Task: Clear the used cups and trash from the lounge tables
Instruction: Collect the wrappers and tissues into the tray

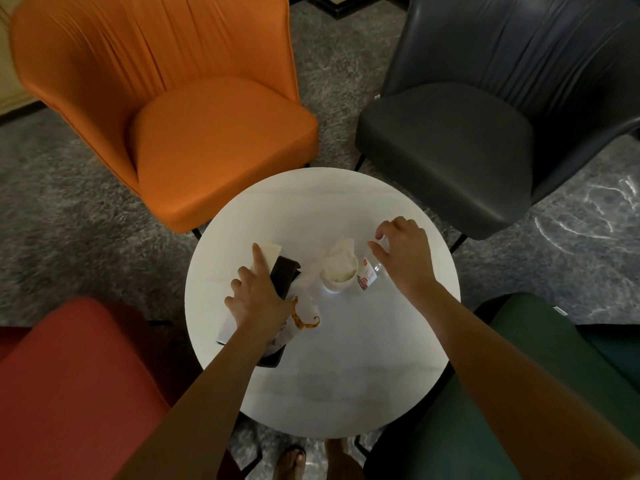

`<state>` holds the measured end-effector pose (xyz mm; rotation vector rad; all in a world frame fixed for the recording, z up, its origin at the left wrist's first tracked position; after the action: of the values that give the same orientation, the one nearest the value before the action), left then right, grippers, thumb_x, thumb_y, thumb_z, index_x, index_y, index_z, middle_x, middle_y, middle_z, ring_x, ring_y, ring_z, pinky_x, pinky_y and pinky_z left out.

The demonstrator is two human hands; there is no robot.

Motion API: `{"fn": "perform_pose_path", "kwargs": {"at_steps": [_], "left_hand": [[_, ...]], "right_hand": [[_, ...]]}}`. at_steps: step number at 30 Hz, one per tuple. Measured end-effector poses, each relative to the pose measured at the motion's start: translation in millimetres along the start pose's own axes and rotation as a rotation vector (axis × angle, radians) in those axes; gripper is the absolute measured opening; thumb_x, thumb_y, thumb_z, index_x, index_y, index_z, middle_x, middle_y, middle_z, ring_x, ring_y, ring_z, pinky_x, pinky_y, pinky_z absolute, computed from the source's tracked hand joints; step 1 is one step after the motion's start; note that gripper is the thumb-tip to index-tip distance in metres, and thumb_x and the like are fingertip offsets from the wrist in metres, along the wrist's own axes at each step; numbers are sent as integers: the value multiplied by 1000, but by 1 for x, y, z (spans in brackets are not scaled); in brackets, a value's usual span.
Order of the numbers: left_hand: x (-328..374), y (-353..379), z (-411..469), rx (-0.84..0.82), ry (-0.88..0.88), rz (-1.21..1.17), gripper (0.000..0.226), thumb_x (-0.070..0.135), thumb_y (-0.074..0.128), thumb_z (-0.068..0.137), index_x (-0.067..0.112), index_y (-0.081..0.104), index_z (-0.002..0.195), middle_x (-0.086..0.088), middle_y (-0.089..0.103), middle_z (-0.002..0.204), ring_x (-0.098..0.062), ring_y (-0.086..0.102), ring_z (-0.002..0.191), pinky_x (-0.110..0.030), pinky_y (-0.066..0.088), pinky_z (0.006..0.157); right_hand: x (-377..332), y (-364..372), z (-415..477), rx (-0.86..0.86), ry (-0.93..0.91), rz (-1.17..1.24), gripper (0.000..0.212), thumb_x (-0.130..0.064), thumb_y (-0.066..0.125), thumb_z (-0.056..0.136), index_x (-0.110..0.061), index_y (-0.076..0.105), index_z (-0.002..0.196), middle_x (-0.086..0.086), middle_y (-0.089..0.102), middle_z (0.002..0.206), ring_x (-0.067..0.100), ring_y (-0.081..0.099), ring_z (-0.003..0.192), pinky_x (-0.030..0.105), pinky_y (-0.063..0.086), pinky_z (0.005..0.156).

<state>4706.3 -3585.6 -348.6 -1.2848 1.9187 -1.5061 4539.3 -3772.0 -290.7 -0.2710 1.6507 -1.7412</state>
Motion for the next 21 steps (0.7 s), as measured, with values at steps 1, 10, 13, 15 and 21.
{"fn": "perform_pose_path", "kwargs": {"at_steps": [1,10,13,15,21], "left_hand": [[-1,3,-1,-3,-2,4,110,48,69,73,23,-11,144,-13,41,120,-30,45,110,-43,40,85],[-10,18,-9,-29,-29,20,109,47,69,74,23,-11,144,-13,41,120,-30,45,111,-43,40,86],[-13,17,-10,-46,-54,-17,109,47,69,74,23,-11,144,-13,40,123,-32,43,113,-46,40,89],[-17,13,-9,-52,-76,-62,109,47,68,74,22,-10,145,-14,39,125,-33,42,116,-48,40,90],[-38,5,-10,-78,-172,-260,105,42,69,76,21,-7,146,-20,34,132,-40,36,123,-53,35,96]], "right_hand": [[0,1,-1,4,-7,-17,27,-31,64,84,-5,64,90,15,66,90,27,57,81,35,45,75],[-8,-12,-2,16,-43,-53,36,-39,60,84,-11,61,108,11,63,113,29,54,105,43,36,97],[-21,-21,1,43,-81,-22,37,-36,62,83,-11,61,110,12,61,117,30,52,111,46,32,101],[-36,-32,1,94,-128,17,35,-32,66,80,-11,62,108,13,62,115,32,53,110,47,34,99],[-84,-16,-26,-8,-322,194,29,-11,63,80,-6,56,108,14,59,105,29,60,81,39,50,69]]}}
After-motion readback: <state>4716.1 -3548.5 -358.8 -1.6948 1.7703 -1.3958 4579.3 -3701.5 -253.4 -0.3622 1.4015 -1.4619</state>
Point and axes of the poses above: each hand's wrist, its own z-axis towards the middle knuckle, its own y-axis out of the palm, x = y × z, the point moved 9 cm from there along z, towards the middle knuckle
